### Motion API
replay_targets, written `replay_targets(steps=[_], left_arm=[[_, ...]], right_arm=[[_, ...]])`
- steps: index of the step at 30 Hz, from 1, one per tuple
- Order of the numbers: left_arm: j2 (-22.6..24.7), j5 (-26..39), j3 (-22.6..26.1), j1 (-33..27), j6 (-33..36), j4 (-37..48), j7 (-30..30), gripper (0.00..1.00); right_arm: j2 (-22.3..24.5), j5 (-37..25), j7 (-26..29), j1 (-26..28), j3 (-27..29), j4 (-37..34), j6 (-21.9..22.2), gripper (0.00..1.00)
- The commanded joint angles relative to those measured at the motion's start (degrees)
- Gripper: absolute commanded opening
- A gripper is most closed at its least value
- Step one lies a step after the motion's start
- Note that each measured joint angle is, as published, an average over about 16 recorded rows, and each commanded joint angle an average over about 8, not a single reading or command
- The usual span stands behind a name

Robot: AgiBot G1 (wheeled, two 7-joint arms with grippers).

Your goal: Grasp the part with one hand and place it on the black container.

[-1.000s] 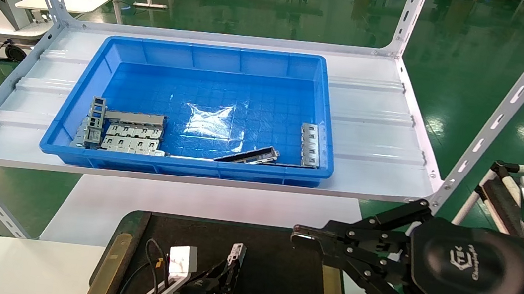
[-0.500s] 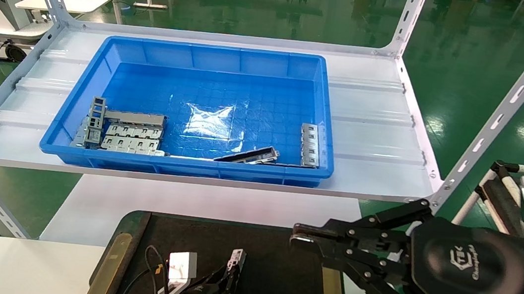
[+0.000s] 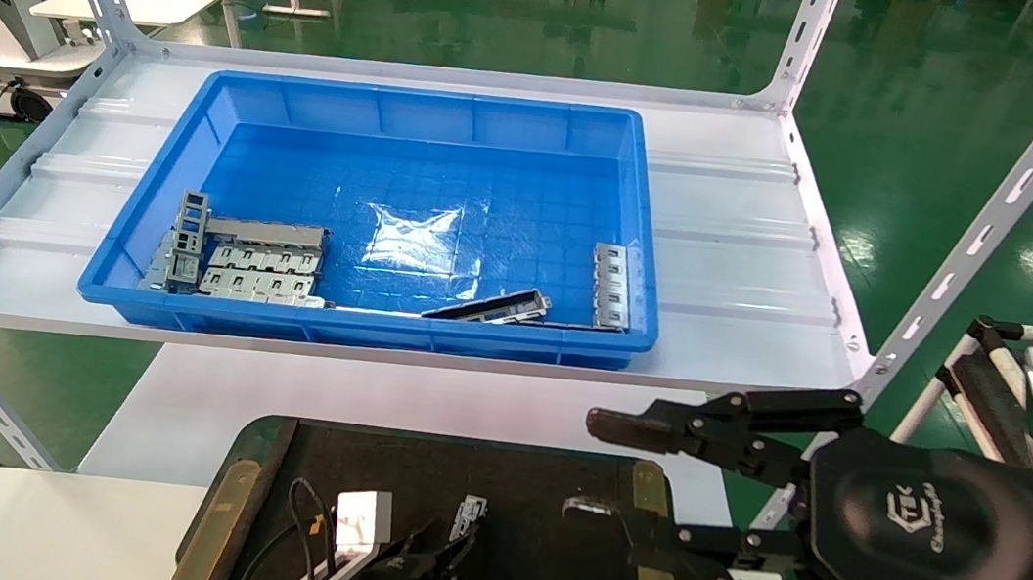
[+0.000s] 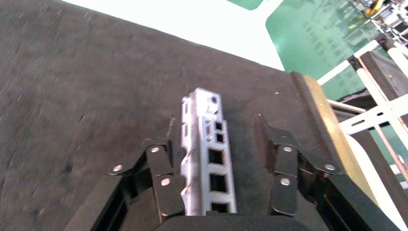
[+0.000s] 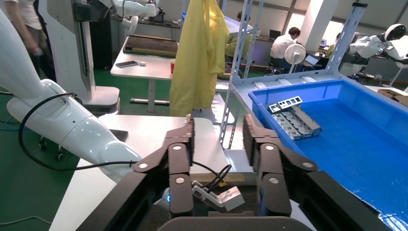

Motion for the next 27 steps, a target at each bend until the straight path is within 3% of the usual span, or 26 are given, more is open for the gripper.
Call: replay_targets(steps=[1,17,27], left_arm=[[-0.2,-0.2,0.3,-0.3,0.1,-0.4,0.3,1.0],[-16.2,-0.7,2.5,-1.9,15.4,-17.7,0.6,1.0],[-24.0,-8.4,-1.7,-2.9,27.3,-21.1,11.6,1.0]], right_arm=[[0.0,0.0,0.0,0.0,0.0,0.0,0.0,1.0],[0.0,0.0,0.0,0.0,0.0,0.0,0.0,1.0],[0.0,0.0,0.0,0.0,-0.1,0.0,0.0,1.0]])
